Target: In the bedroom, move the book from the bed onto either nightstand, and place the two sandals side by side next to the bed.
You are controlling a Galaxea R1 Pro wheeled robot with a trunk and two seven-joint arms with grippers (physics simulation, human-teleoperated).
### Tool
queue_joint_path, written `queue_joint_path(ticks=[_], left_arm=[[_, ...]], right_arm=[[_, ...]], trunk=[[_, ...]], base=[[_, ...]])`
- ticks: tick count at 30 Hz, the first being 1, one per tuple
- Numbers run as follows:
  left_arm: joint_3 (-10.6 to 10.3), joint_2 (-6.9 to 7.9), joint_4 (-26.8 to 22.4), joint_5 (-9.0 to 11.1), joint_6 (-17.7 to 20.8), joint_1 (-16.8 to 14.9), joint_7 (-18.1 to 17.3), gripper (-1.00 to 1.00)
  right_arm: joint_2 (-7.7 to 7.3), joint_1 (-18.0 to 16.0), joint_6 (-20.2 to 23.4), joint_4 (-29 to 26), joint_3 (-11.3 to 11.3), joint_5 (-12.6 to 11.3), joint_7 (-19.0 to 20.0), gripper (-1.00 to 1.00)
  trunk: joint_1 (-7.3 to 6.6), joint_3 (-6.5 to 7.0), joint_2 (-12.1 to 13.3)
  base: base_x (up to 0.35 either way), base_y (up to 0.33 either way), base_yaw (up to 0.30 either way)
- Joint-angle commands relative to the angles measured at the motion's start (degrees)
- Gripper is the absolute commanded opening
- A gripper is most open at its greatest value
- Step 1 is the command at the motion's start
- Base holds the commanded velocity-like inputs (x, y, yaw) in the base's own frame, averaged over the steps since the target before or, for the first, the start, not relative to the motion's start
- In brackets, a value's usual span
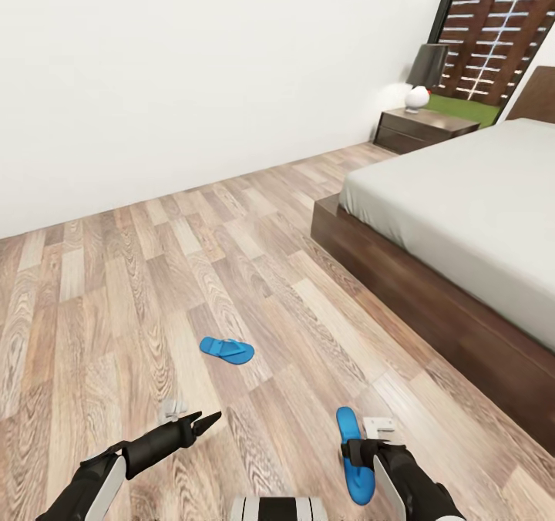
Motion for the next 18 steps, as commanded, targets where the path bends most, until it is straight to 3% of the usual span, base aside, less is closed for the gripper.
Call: queue_joint_path(ticks=[1, 18], left_arm=[[0.03, 0.01, 0.00, 0.43, 0.56, -0.02, -0.14, 1.00], [-0.08, 0.01, 0.00, 0.43, 0.56, -0.02, -0.08, 1.00]], right_arm=[[0.03, 0.00, 0.32, -0.10, -0.06, -0.02, -0.07, 1.00], [0.03, 0.00, 0.32, -0.10, -0.06, -0.02, -0.07, 1.00]], trunk=[[0.01, -0.27, -0.03], [0.45, -4.04, -0.26]], base=[[0.000, 0.000, 0.000], [0.000, 0.000, 0.000]])
